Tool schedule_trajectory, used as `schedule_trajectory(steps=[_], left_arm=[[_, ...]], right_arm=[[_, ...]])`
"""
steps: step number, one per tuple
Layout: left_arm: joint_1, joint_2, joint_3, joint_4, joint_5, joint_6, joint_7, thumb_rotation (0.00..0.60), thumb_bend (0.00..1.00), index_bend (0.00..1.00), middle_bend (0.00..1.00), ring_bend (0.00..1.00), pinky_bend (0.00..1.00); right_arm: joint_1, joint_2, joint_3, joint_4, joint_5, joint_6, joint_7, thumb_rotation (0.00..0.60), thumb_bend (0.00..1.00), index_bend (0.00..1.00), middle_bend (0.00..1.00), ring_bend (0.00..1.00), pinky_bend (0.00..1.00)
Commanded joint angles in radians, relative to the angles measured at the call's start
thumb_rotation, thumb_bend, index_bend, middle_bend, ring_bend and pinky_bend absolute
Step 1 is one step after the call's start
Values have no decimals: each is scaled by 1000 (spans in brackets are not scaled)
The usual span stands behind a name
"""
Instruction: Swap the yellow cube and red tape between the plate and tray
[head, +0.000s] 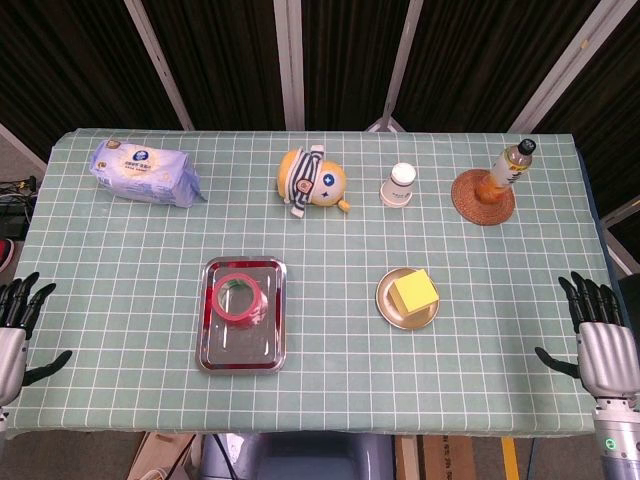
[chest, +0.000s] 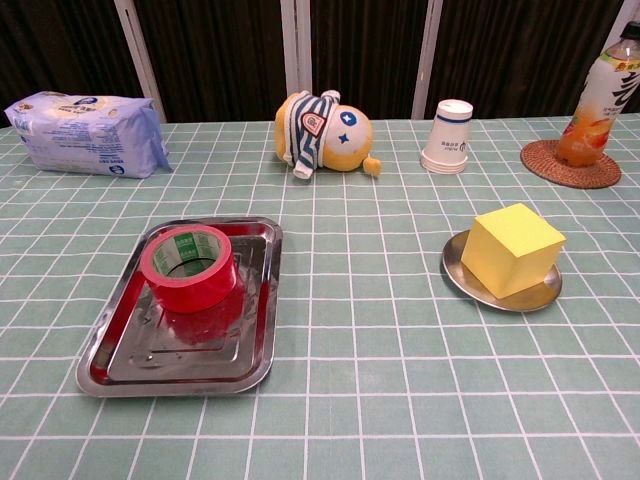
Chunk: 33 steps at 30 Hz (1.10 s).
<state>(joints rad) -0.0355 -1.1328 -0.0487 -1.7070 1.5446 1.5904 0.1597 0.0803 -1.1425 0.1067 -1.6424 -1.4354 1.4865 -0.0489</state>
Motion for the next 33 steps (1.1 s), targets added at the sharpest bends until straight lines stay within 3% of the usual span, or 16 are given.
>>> schedule_trajectory(steps=[1,17,33], left_arm=[[-7,5,-4,1,-15,-18,-7,600,33,142,0,0,36],[-9,1,-4,-9,-13,-18,-3,600,33,142,0,0,36],[-11,-8,-1,-7,-8,-20,8,600,33,142,0,0,36]], right_arm=[[0,-5,4,-5,10,-1,-11,600,113,50,33,0,0],[4,9,-35,-47,-37,-30,10,600,113,50,33,0,0],[41,6,-37,-46,-50,-85,15,600,113,50,33,0,0]])
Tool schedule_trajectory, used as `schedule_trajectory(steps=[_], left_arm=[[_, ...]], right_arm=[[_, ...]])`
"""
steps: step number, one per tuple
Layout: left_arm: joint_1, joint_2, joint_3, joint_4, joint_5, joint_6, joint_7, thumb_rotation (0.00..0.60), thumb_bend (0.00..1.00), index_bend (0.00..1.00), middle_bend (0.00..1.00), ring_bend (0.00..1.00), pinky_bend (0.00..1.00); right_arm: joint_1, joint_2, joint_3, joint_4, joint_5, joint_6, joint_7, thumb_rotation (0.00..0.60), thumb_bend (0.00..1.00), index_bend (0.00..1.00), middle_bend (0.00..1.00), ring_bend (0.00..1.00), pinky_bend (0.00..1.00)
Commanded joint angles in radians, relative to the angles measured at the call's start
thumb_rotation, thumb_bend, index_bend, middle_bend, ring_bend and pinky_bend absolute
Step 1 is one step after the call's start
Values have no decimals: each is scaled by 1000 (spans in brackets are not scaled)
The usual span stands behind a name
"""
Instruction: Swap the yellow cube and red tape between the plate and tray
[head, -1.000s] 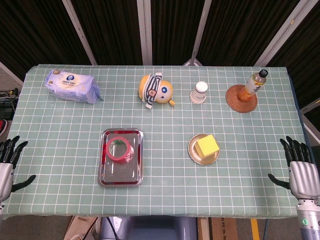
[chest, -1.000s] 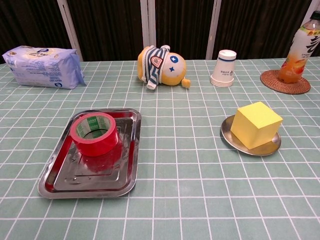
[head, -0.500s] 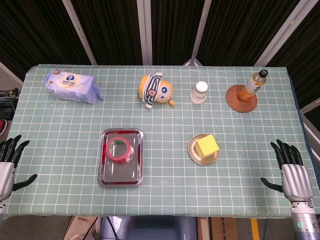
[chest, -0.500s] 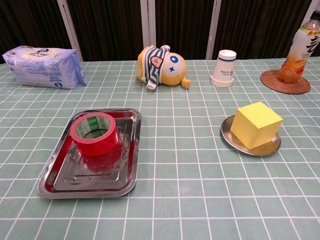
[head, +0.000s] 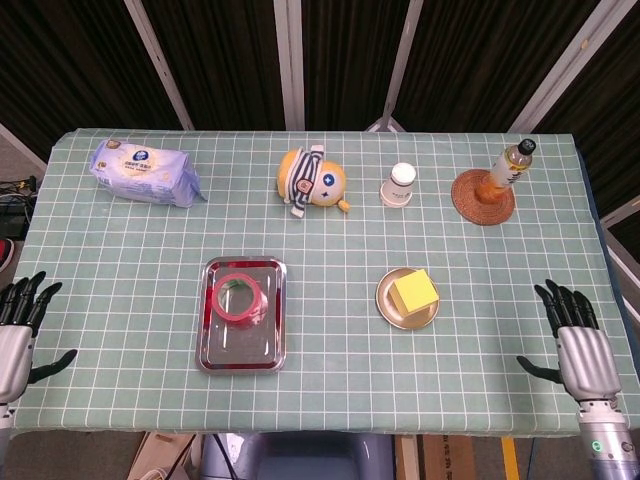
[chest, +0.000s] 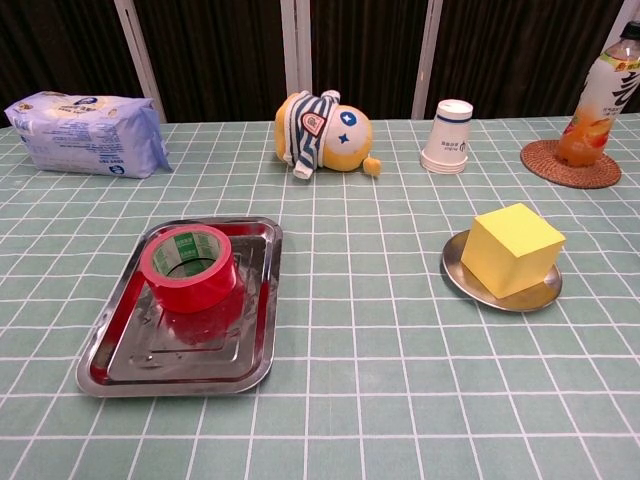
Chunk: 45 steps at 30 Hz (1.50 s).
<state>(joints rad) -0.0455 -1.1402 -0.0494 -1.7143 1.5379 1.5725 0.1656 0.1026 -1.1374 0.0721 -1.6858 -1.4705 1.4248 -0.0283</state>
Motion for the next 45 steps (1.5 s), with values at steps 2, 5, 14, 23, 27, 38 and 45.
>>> schedule_trajectory(steps=[2,5,14,23,27,38,45], left_arm=[[-2,-3,-2,1,-2,-2,3,600,33,142,0,0,36],[-2,-5,-4,2,-4,1,4,600,33,142,0,0,36],[6,-2,-8,-3,-17,10,4,600,33,142,0,0,41],[17,-1,-18,-10,-36,29,5,600,34,142,0,0,47],[21,-4,-21,-13,-40,38,14,600,34,142,0,0,47],[25,-21,-25,-22,-54,42,56,600,38,144,0,0,50],[23,-31,-29,-29,-75,31,71,600,38,153,0,0,52]], right_arm=[[46,8,4,-14,-15,-61,-20,600,113,50,33,0,0],[107,23,30,-54,-4,-137,-52,600,113,50,33,0,0],[290,-11,95,-110,118,-380,-178,600,112,50,32,0,0],[436,-111,122,-41,275,-524,-322,600,112,50,30,0,0],[472,-137,121,0,309,-553,-346,600,113,50,30,0,0],[533,-203,103,112,374,-595,-355,600,112,66,84,126,0],[544,-233,88,169,353,-590,-320,600,112,231,223,287,0]])
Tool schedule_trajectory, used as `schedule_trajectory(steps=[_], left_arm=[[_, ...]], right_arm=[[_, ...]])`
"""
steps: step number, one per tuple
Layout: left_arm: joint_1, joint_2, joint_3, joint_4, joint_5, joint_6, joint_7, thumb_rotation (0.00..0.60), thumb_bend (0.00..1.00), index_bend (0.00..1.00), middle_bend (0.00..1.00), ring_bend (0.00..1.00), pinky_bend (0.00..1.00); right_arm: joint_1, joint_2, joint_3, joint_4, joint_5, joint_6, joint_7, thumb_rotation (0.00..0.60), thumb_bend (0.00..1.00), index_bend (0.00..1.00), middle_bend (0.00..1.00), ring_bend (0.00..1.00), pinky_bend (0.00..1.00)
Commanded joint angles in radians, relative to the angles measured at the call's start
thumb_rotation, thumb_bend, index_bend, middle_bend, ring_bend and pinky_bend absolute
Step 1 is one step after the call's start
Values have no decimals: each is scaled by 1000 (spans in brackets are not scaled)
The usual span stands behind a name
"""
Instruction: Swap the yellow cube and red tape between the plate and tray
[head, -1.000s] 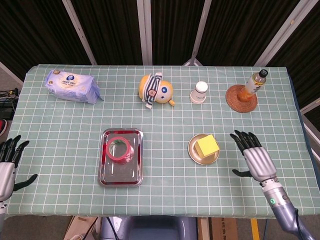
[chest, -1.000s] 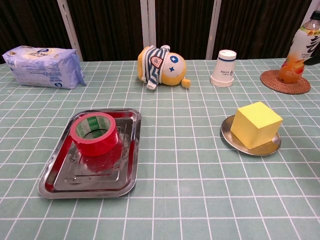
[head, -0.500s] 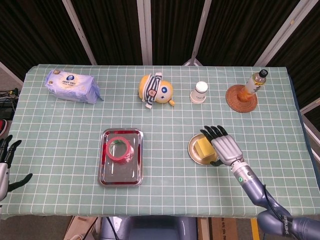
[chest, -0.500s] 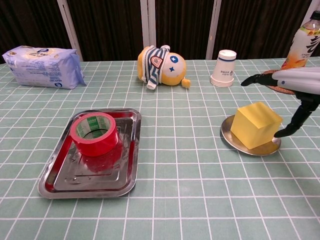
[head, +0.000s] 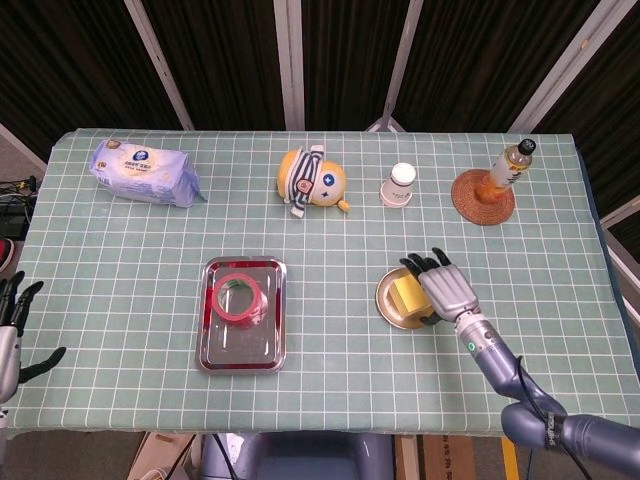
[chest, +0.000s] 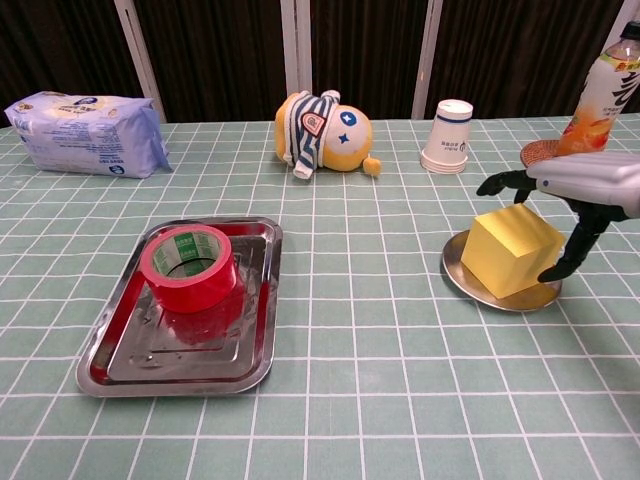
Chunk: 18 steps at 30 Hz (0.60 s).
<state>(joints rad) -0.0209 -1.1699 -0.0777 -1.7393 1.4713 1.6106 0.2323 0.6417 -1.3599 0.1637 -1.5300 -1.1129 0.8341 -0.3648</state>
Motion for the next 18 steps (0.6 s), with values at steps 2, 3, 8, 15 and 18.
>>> schedule_trajectory(steps=[2,3,8,15,18], left_arm=[[-2,-2,-2,-8,-13,-10,8,600,38,155,0,0,53],[-2,-3,-2,-9,-14,-11,10,600,38,155,0,0,53],[-3,-3,-2,-12,-16,-14,12,600,38,162,0,0,54],[-5,-1,-5,-14,-29,-24,13,600,39,173,0,0,54],[-10,-3,-10,-12,-39,-32,14,600,39,173,0,0,54]], right_arm=[[7,-18,-6,25,-14,6,26,600,113,292,254,317,0],[8,-21,-8,30,-19,9,32,600,113,322,271,332,0],[11,-40,-10,55,-46,33,57,600,111,437,346,384,0],[18,-41,0,40,-47,53,66,600,108,480,367,394,0],[35,-30,24,15,-41,57,68,600,106,480,367,395,0]])
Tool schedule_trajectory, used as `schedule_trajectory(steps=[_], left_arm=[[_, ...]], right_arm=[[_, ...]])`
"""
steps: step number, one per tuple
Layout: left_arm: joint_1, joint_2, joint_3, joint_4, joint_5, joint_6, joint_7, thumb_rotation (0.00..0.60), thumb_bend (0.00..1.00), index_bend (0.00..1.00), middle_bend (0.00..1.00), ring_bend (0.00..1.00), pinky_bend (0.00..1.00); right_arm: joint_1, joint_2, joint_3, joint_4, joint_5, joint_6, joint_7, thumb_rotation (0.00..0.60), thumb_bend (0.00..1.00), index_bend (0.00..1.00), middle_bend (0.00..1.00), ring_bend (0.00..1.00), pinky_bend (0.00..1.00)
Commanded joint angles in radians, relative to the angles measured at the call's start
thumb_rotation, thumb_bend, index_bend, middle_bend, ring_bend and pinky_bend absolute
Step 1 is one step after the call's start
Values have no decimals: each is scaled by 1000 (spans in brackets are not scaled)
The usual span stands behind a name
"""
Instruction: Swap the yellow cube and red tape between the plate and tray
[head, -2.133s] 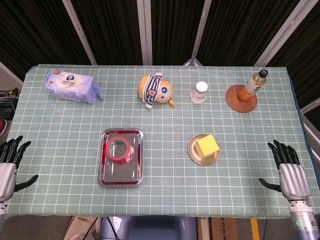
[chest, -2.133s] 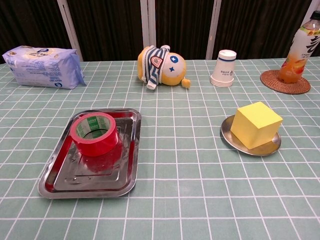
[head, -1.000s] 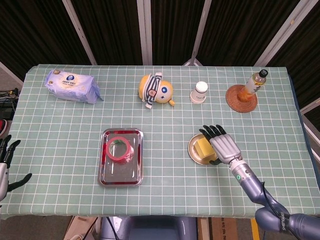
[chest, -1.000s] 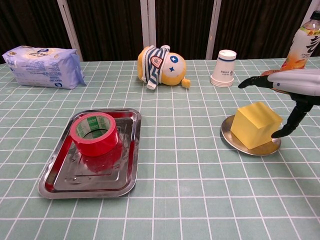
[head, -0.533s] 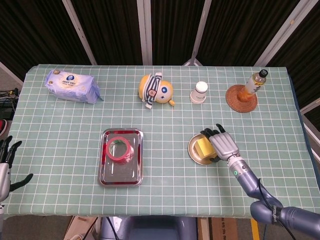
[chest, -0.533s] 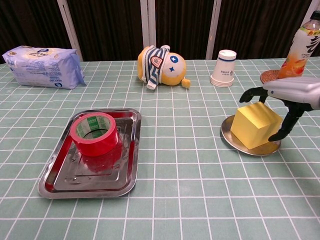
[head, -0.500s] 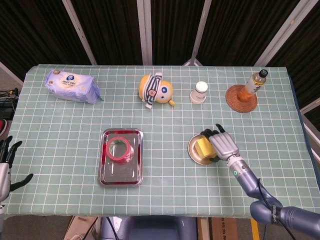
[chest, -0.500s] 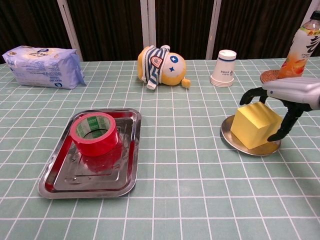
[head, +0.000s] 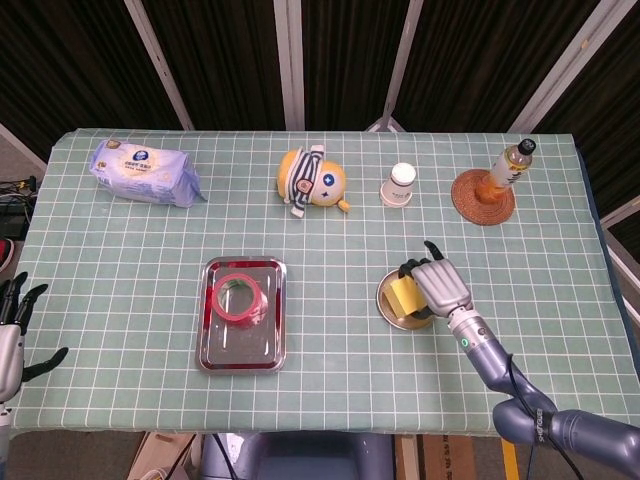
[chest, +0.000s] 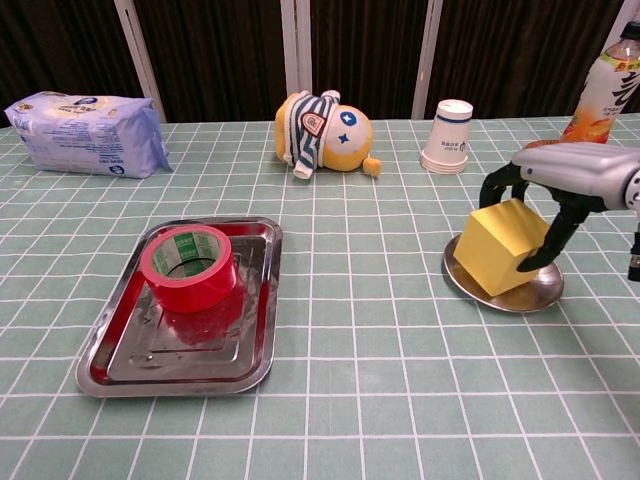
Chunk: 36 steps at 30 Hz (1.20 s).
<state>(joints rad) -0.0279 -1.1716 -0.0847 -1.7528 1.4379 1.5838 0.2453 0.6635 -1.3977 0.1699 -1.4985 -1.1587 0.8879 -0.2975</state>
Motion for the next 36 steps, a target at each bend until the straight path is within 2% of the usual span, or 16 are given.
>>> schedule_trajectory(steps=[1,6,11,15,21,24,30,33,36], left_arm=[[-4,-1,-4,2,-8,-8,1,600,39,173,0,0,54],[-14,1,-12,9,-23,-26,-9,600,39,173,0,0,54],[-26,10,-24,33,-35,-46,-53,600,39,172,0,0,54],[-29,16,-33,42,-54,-52,-66,600,38,172,0,0,54],[-35,25,-38,44,-72,-71,-87,600,39,172,0,0,54],[-38,28,-38,46,-77,-79,-88,600,39,172,0,0,54],[-44,32,-37,48,-82,-90,-95,600,39,172,0,0,54],[-46,33,-37,48,-84,-93,-98,600,40,172,0,0,54],[-47,34,-37,49,-86,-94,-98,600,42,172,0,0,54]], right_arm=[[19,9,24,-21,9,2,-3,600,107,480,367,395,0],[76,-9,69,-38,75,-21,-51,600,107,479,367,394,0],[147,-82,114,-11,195,-42,-99,600,104,480,367,394,0],[208,-151,127,50,269,-61,-140,600,104,479,367,394,0],[271,-244,121,143,333,-81,-176,600,101,448,367,376,0],[288,-272,119,168,342,-82,-180,600,100,355,313,334,0],[311,-292,107,184,374,-103,-189,600,99,48,46,96,0],[313,-290,103,169,379,-80,-199,600,91,0,2,12,0],[304,-251,92,107,398,-23,-249,600,84,0,0,0,0]])
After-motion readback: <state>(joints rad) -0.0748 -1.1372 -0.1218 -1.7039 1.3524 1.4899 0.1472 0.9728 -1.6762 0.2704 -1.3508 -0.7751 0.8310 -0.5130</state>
